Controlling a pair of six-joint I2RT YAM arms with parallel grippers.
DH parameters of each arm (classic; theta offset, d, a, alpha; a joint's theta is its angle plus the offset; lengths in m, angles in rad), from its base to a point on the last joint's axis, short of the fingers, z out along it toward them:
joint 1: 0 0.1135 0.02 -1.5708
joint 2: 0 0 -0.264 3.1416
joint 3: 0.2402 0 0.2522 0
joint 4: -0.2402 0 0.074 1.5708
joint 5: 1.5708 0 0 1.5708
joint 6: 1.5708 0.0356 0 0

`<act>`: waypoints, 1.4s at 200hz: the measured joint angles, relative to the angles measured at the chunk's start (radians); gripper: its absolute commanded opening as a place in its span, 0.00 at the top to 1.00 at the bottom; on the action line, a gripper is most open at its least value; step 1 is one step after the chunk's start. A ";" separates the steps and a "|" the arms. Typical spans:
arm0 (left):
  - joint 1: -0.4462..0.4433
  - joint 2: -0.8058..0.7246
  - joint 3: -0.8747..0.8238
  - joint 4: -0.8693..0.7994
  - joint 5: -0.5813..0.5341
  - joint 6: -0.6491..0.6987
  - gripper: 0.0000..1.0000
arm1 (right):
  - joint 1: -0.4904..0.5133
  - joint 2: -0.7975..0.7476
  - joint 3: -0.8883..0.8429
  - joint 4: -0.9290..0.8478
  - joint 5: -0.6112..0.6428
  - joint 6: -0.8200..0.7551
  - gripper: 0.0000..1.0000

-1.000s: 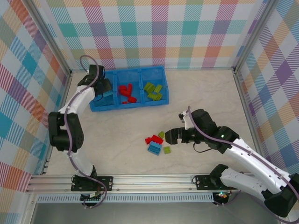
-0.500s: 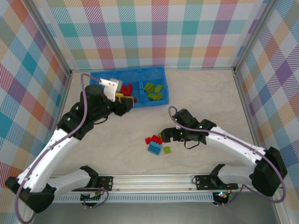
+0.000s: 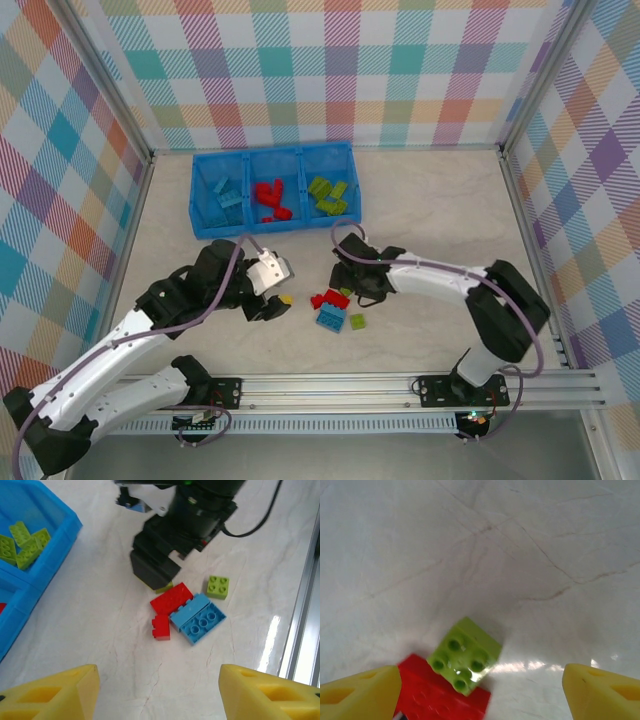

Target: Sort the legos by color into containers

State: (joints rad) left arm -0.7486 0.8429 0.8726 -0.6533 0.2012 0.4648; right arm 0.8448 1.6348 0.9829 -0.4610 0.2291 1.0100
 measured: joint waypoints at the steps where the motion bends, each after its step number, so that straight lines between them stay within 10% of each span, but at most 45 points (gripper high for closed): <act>1: 0.000 0.001 0.000 0.000 0.000 0.002 0.35 | 0.000 0.000 0.000 0.000 0.000 0.000 0.18; 46: 0.000 -0.034 -0.047 0.000 0.024 0.117 0.00 | 0.027 0.123 0.085 -0.092 0.032 0.171 0.27; 161: -0.002 -0.164 -0.188 -0.053 0.202 0.476 0.00 | 0.033 0.120 0.085 -0.079 0.079 0.171 0.87; 226: -0.002 -0.173 -0.246 0.100 0.088 0.356 0.00 | 0.018 0.064 0.314 0.023 0.185 -0.265 0.89; 280: -0.002 -0.060 -0.217 0.160 -0.092 0.139 0.00 | -0.158 0.371 0.731 0.111 0.139 -0.531 0.82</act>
State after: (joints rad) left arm -0.7502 0.7826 0.6556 -0.4934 0.1097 0.6037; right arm 0.6868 2.0060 1.7134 -0.3500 0.3683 0.4789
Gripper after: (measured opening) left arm 0.997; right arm 0.277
